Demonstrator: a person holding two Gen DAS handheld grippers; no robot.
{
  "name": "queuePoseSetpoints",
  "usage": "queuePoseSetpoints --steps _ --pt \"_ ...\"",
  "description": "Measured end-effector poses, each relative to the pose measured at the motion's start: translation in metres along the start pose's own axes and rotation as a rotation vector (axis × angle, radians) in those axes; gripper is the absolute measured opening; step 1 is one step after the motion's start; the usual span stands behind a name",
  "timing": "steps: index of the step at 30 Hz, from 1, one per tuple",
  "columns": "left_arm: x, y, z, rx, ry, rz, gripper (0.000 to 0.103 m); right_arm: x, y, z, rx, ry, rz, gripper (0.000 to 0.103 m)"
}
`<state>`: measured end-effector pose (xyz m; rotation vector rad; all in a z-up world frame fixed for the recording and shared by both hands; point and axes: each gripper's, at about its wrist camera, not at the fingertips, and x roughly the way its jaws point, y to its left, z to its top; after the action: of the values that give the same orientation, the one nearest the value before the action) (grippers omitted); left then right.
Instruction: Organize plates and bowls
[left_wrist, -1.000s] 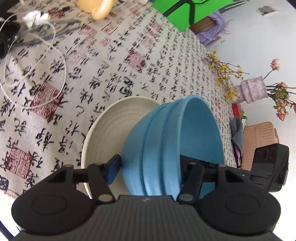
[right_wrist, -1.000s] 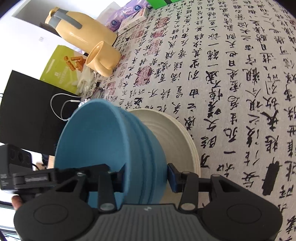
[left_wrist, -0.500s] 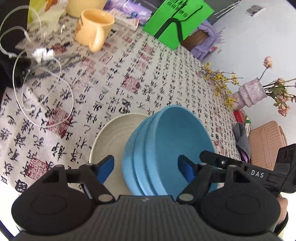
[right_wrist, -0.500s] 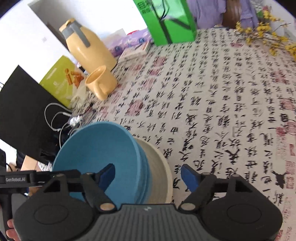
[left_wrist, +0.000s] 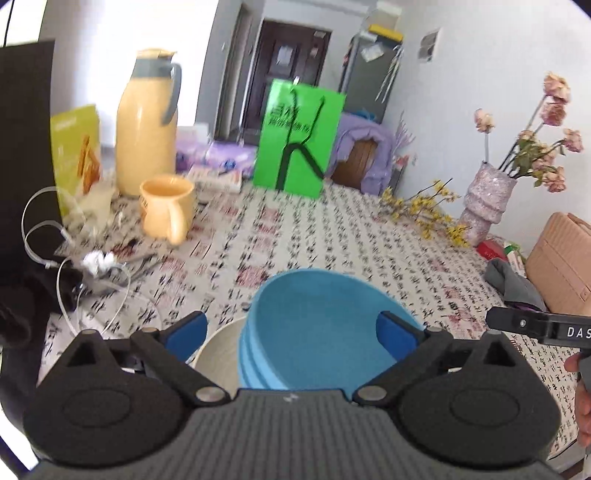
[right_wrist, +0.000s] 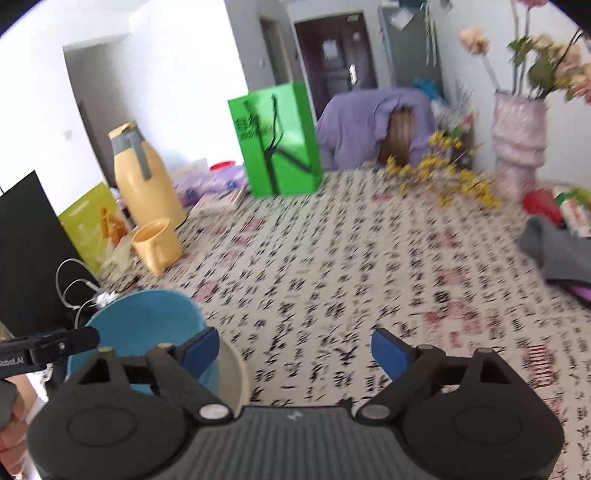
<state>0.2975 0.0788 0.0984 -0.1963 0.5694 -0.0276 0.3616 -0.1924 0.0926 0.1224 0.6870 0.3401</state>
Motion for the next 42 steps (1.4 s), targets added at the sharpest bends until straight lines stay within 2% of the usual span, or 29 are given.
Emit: queuePoseSetpoints --steps 5,10,16,28,36,42 --pt "-0.01 -0.026 -0.019 0.075 -0.12 -0.046 0.103 -0.022 0.002 -0.031 -0.11 -0.175 -0.139 0.09" --pt "-0.021 -0.05 -0.04 0.148 -0.251 -0.063 0.103 -0.042 -0.004 -0.062 -0.116 -0.319 -0.203 0.098" --pt "-0.031 -0.06 -0.06 0.175 -0.314 -0.068 0.103 -0.066 -0.01 -0.095 -0.136 -0.439 -0.28 0.099" --pt "-0.072 -0.057 -0.094 0.152 -0.31 -0.07 0.103 -0.109 -0.01 -0.132 -0.101 -0.491 -0.272 0.1" --pt "-0.109 -0.054 -0.124 0.142 -0.334 -0.059 0.103 -0.137 0.009 -0.167 -0.123 -0.486 -0.267 0.1" --pt "-0.134 -0.054 -0.149 0.173 -0.34 -0.042 0.103 -0.158 0.028 -0.19 -0.136 -0.499 -0.247 0.1"
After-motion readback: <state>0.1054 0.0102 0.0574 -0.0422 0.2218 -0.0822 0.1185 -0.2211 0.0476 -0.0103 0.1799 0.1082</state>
